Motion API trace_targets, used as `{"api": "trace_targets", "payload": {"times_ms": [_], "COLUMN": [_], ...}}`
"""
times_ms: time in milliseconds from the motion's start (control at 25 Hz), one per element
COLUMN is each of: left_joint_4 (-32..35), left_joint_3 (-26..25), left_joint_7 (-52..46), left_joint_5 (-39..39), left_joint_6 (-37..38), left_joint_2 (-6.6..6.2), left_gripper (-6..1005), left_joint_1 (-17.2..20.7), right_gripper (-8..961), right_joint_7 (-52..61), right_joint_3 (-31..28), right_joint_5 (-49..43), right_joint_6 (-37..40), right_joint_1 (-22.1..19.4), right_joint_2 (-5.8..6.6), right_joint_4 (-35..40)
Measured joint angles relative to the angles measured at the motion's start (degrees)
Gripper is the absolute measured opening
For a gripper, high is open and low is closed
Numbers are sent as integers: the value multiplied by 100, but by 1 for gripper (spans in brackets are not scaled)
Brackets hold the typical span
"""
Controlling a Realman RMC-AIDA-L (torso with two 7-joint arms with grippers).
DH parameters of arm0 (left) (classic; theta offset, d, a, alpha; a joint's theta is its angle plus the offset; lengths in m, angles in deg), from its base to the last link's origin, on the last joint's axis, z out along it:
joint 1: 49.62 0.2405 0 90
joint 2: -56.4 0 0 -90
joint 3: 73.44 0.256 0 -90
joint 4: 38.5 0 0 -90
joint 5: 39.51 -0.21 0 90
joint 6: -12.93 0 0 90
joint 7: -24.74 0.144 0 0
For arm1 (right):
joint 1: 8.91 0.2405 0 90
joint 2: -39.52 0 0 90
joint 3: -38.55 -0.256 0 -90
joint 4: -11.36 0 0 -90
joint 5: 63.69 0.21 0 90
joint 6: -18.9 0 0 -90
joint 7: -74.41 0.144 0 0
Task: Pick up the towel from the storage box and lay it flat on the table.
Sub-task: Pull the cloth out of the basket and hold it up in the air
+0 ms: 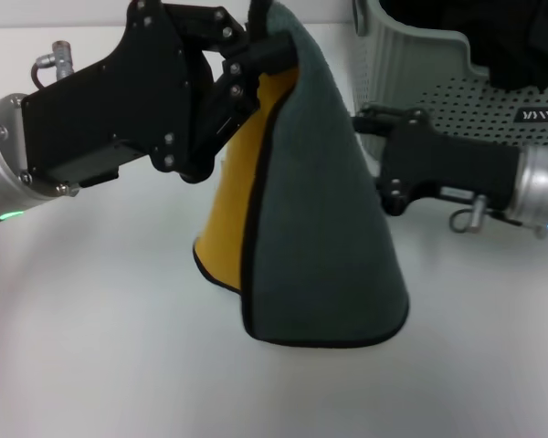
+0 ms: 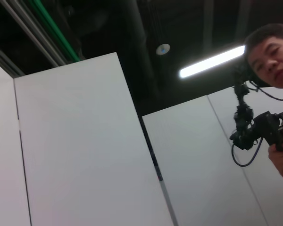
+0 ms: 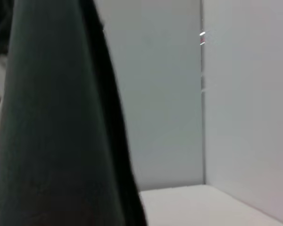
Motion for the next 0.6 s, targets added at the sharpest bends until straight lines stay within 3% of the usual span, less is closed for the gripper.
{"api": "trace_targets", "payload": {"times_ms": [160, 280, 600], "left_joint_4": [2, -9, -50], "left_joint_3": [73, 79, 41], "left_joint_7": [0, -1, 27], "left_joint_5": [-1, -9, -11], "left_joint_6": [0, 0, -21], "left_joint_2": [-1, -3, -3], "left_gripper": [30, 30, 30], "left_joint_1": [-39, -53, -1], "right_gripper": [632, 632, 633], "right_joint_7": [-161, -178, -178], "right_joint_3": [661, 803, 951], "right_joint_5": [427, 486, 490], "right_joint_6": [-319, -269, -125], "right_joint_1": [63, 9, -630], "right_joint_2": [0, 0, 0], "right_joint_4": [84, 229, 1136]}}
